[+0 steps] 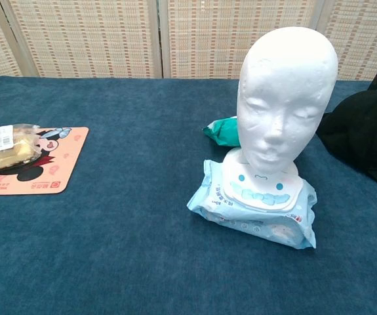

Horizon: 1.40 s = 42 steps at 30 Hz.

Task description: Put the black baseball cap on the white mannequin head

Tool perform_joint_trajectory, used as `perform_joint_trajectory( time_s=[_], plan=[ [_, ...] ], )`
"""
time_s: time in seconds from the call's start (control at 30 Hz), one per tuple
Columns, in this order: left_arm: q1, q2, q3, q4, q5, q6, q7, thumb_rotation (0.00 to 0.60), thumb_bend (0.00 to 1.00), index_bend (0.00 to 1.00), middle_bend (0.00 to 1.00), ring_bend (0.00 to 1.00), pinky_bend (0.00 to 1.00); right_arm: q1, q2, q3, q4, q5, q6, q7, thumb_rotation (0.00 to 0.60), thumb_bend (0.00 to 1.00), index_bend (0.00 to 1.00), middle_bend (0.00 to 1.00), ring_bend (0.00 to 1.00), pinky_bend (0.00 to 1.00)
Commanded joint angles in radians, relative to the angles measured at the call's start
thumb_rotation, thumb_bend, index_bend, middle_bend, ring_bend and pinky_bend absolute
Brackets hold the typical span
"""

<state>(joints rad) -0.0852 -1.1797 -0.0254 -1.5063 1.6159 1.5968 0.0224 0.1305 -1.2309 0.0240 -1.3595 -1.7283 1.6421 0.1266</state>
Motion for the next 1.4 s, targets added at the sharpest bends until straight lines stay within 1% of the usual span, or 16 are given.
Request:
perform_joint_trajectory(
  time_s=[0.03,0.27,0.4,0.63,0.73,1.0,1.2,1.3,1.4],
  plan=[
    [0.001,0.000,0.002,-0.002,0.008,0.006,-0.003,0.600,0.43,0.38,0.42,0.40,0.65,-0.001,-0.002,-0.002,-0.004,-0.003,0.002,-0.013,0.600,0.00,0.13,0.17,0.13,0.38],
    [0.000,0.001,-0.003,0.001,-0.002,0.001,-0.006,0.600,0.43,0.38,0.42,0.40,0.65,0.005,-0.001,0.003,-0.008,0.015,-0.019,-0.014,0.600,0.00,0.14,0.18,0.13,0.38],
    [0.001,0.001,-0.001,0.002,0.001,0.003,-0.009,0.600,0.43,0.38,0.42,0.40,0.65,0.006,0.000,0.003,-0.012,0.017,-0.021,-0.017,0.600,0.00,0.16,0.19,0.13,0.38],
    [0.006,0.005,-0.002,0.000,0.002,0.011,-0.015,0.600,0.43,0.38,0.42,0.40,0.65,-0.003,-0.003,0.011,-0.001,0.010,0.017,-0.015,0.600,0.00,0.22,0.25,0.14,0.38],
    [0.006,0.006,-0.005,-0.001,0.002,0.015,-0.019,0.600,0.43,0.38,0.42,0.40,0.65,-0.017,0.003,0.016,0.004,0.038,0.021,-0.017,0.600,0.00,0.24,0.26,0.15,0.38],
    [0.007,0.006,-0.003,-0.001,0.002,0.013,-0.014,0.600,0.43,0.38,0.42,0.40,0.66,-0.044,0.011,0.050,-0.009,0.115,0.031,-0.022,0.600,0.00,0.24,0.26,0.15,0.38],
    [0.006,0.008,-0.007,0.000,-0.004,0.009,-0.021,0.600,0.43,0.38,0.42,0.40,0.65,-0.045,0.014,0.071,0.040,0.138,0.032,-0.041,0.600,0.00,0.24,0.26,0.15,0.38],
    [0.007,0.008,-0.006,0.000,-0.003,0.012,-0.022,0.600,0.43,0.38,0.42,0.40,0.66,-0.040,0.010,0.075,0.087,0.143,0.022,-0.053,0.600,0.00,0.24,0.27,0.15,0.38],
    [0.007,0.007,-0.007,0.001,-0.005,0.011,-0.019,0.600,0.43,0.38,0.42,0.40,0.65,-0.030,-0.004,0.082,0.159,0.143,0.017,-0.052,0.600,0.00,0.24,0.29,0.16,0.38]
  ],
)
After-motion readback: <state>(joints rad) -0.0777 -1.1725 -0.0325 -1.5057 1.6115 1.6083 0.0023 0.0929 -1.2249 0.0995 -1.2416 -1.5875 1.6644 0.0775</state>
